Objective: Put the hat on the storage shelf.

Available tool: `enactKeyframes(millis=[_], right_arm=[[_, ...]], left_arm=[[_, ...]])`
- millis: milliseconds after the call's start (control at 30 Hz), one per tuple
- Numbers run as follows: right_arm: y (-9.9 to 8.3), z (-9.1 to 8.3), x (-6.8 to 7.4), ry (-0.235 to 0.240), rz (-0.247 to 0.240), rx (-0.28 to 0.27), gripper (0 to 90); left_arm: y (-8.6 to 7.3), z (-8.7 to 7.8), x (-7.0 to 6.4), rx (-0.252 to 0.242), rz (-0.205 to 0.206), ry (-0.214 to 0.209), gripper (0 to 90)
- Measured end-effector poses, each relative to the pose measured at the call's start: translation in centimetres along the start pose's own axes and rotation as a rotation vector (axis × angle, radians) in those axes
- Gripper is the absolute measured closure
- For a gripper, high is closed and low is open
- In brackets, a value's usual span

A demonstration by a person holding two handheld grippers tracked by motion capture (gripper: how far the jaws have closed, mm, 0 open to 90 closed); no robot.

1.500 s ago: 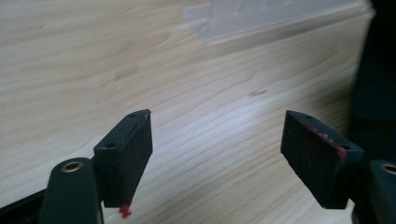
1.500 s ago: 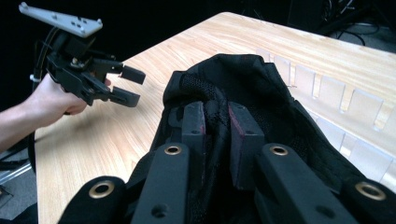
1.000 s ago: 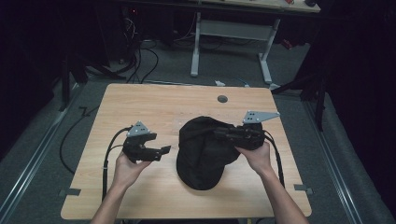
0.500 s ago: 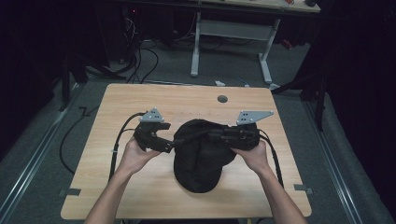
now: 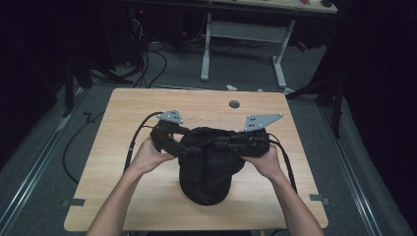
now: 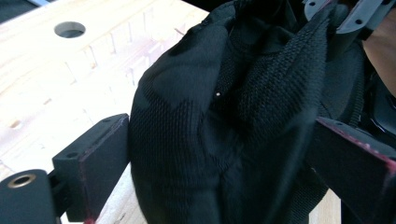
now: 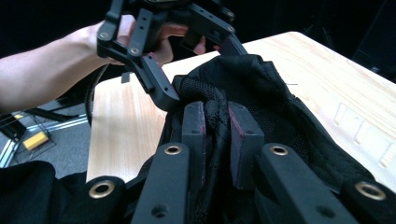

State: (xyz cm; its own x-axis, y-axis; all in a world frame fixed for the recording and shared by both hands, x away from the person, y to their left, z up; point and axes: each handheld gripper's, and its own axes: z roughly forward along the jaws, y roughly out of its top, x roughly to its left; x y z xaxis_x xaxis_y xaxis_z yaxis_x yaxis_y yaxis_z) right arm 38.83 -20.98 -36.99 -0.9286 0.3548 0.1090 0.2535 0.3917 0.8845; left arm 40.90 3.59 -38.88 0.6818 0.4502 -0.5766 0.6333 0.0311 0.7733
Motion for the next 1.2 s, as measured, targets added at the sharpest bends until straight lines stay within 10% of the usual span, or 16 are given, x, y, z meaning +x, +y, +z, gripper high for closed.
enactKeyframes(millis=[567,933,1200], right_arm=[[1.5,0.7,-0.5,-0.064,-0.064,0.011,78.8],[1.6,1.8,-1.2,-0.108,-0.091,0.006,77.9],[1.6,1.8,-1.5,-0.105,-0.085,-0.022,77.0]], left_arm=[[-1.2,0.2,-1.2,0.096,0.104,0.006,47.6],[-1.2,-0.3,-1.8,0.133,0.084,-0.022,70.0],[-0.6,-0.8,-1.6,0.064,0.064,0.031,78.9]])
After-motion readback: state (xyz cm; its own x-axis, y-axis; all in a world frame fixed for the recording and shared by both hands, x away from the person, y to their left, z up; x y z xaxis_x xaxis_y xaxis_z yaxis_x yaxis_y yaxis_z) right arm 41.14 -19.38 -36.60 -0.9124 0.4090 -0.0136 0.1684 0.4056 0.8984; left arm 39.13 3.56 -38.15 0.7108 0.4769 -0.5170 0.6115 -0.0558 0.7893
